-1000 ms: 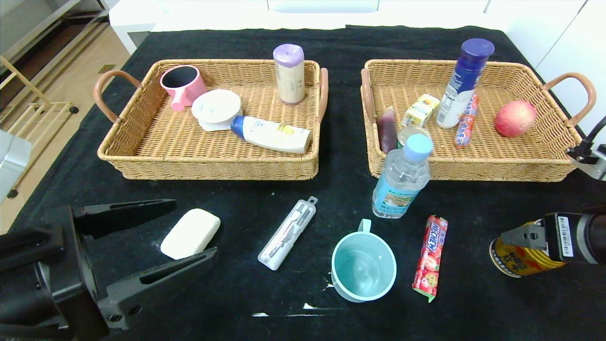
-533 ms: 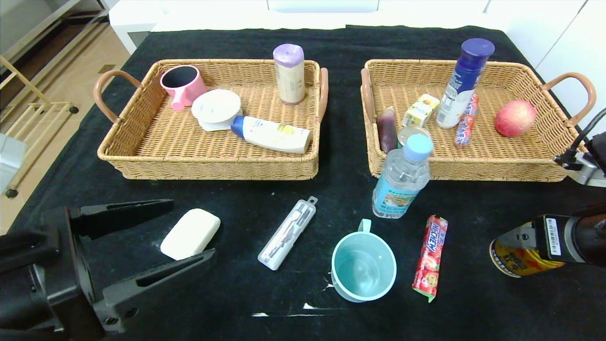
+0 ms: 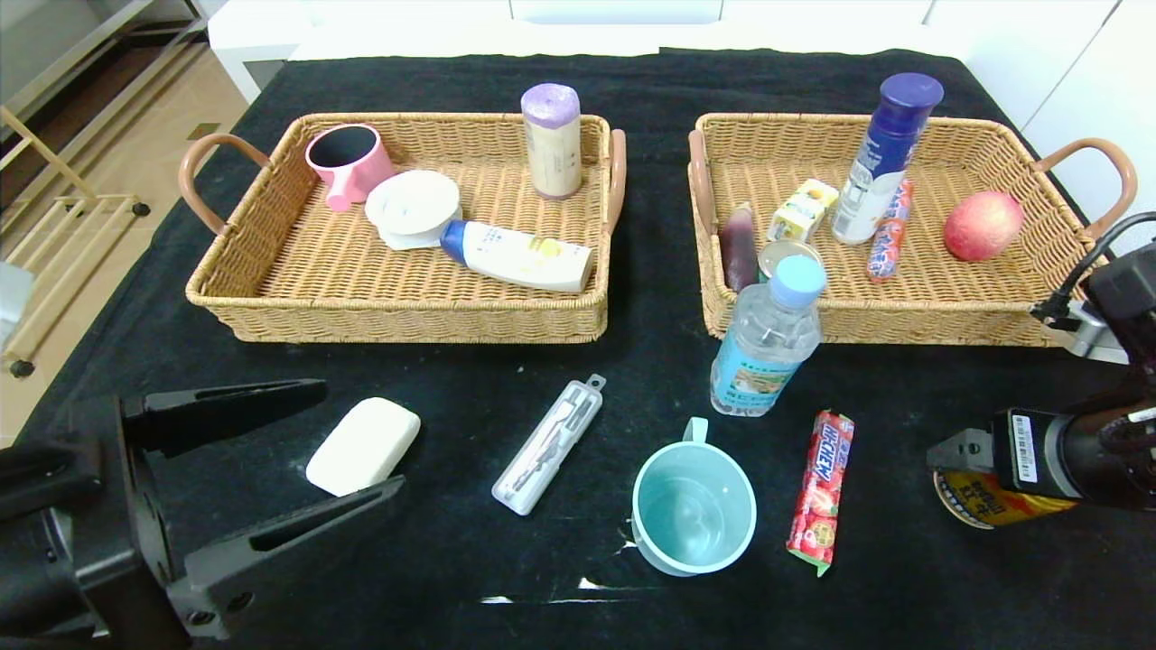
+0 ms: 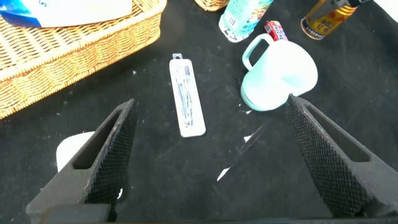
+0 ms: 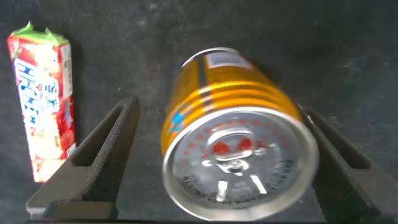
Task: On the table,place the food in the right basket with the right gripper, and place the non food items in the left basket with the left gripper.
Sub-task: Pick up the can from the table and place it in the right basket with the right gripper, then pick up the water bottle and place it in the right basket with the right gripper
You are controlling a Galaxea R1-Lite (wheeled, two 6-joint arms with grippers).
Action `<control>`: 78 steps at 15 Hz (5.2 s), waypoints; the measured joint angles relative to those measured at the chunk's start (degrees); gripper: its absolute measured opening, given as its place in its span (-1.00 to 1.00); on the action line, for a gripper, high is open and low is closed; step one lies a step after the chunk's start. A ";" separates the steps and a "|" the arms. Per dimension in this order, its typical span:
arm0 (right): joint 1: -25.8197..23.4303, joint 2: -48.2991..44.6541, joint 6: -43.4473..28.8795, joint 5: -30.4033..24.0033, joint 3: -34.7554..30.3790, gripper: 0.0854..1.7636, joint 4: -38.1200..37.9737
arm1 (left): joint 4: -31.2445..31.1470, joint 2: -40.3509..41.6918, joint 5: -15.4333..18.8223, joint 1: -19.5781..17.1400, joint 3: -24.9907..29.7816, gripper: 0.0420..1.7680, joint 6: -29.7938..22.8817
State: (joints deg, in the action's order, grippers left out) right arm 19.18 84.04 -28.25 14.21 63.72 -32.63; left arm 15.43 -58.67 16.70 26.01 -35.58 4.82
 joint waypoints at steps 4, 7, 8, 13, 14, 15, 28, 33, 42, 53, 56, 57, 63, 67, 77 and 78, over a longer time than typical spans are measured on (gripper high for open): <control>-0.11 0.33 -0.67 -0.27 -0.16 0.94 0.13 | 0.05 0.22 0.00 0.00 0.04 0.94 0.00; -0.18 0.49 -0.99 -0.27 -0.24 0.50 0.06 | 0.05 0.27 -0.02 -0.02 0.06 0.94 0.00; -0.27 0.57 -1.07 -0.29 -0.24 0.37 0.13 | 0.05 0.27 0.00 -0.02 0.06 0.94 0.00; -0.79 1.01 -1.07 -0.35 -0.52 0.34 0.23 | 0.02 0.27 0.00 0.00 0.17 0.94 0.04; -0.82 1.05 -1.07 -0.35 -0.77 0.34 0.22 | 0.02 0.24 0.07 0.02 0.17 0.94 0.06; -0.83 1.07 -1.07 -0.35 -0.85 0.34 0.22 | 0.02 0.22 0.07 0.00 0.17 0.94 0.09; -0.09 -3.04 1.35 -2.36 0.26 0.34 -0.71 | 0.16 0.13 0.16 0.17 0.48 0.94 0.52; -0.60 -5.44 5.62 -2.23 7.72 0.34 -1.76 | 0.13 0.24 0.18 0.17 0.44 0.94 0.56; -4.16 2.36 7.98 -1.76 28.83 0.34 -0.41 | 0.29 1.45 0.18 0.11 0.45 0.94 1.13; -11.39 14.02 8.70 -1.71 32.50 0.34 16.87 | 0.46 2.15 0.16 0.02 0.15 0.94 1.60; -11.82 15.65 8.51 -1.62 32.52 0.34 17.31 | 0.71 2.23 0.16 0.00 0.22 0.94 1.57; -11.87 15.90 8.51 -1.57 32.44 0.34 17.31 | 0.77 2.23 0.18 0.00 0.28 0.94 1.62; -11.61 16.18 8.63 1.16 32.17 0.52 17.26 | 0.85 2.23 0.16 0.00 0.39 0.94 1.63; -11.26 16.02 8.68 1.16 31.98 0.68 16.68 | 0.88 2.23 0.18 0.00 0.45 0.94 1.63; -0.07 -1.22 16.48 0.50 9.59 0.86 16.65 | 0.99 2.34 0.09 -0.09 0.44 0.94 1.60; 2.93 -4.06 16.90 0.50 6.49 0.87 16.59 | 0.93 2.34 0.09 -0.09 0.44 0.94 1.62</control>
State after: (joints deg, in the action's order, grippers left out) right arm 22.10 79.98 -11.35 14.71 70.21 -16.04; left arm 16.36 -56.33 16.79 25.93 -35.15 6.44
